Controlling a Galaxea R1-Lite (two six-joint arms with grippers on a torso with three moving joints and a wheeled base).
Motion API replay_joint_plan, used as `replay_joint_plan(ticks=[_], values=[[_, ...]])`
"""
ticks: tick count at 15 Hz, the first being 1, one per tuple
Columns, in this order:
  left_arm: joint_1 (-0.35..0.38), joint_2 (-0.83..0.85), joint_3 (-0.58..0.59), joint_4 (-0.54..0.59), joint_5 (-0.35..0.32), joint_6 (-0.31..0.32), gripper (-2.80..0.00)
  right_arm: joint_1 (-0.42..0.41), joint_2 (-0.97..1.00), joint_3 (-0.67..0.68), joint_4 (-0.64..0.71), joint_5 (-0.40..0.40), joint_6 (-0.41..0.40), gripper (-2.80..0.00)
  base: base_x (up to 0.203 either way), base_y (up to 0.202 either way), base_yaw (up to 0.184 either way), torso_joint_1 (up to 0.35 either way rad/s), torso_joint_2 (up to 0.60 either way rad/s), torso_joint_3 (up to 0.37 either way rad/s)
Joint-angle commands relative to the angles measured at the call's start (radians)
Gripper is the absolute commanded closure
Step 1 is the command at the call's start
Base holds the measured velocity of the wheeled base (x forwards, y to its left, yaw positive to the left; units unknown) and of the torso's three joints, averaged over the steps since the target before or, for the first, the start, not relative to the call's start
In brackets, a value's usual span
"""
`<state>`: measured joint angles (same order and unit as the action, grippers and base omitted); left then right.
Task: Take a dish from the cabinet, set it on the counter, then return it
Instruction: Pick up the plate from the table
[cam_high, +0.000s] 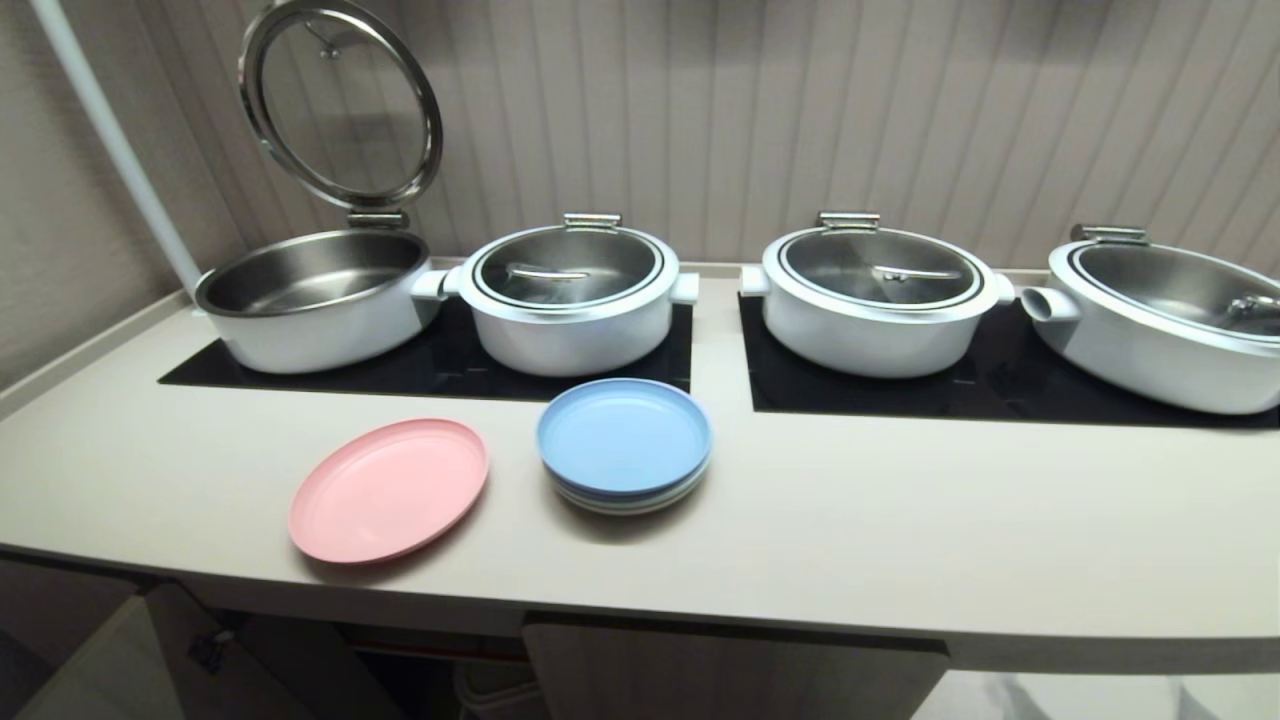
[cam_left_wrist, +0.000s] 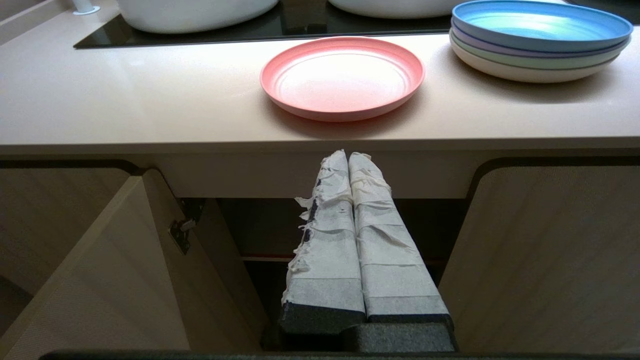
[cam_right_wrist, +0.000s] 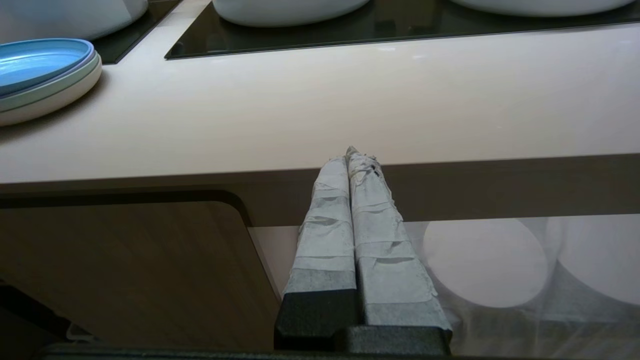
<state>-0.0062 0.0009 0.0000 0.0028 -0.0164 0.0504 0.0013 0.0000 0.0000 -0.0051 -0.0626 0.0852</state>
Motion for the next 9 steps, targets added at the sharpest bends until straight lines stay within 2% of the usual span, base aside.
replay_joint_plan(ticks=[1,9], values=[[0.000,-0.001,0.000,0.000,0.000,0.000,0.00,0.000,0.000,0.000,-0.001,0.000,0.001,0.00,0.000,0.000,0.000,0.000,0.00,0.000],[0.000,-0.001,0.000,0.000,0.001,0.000,0.00,0.000,0.000,0.000,0.001,0.000,0.001,0.00,0.000,0.000,0.000,0.000,0.00,0.000]])
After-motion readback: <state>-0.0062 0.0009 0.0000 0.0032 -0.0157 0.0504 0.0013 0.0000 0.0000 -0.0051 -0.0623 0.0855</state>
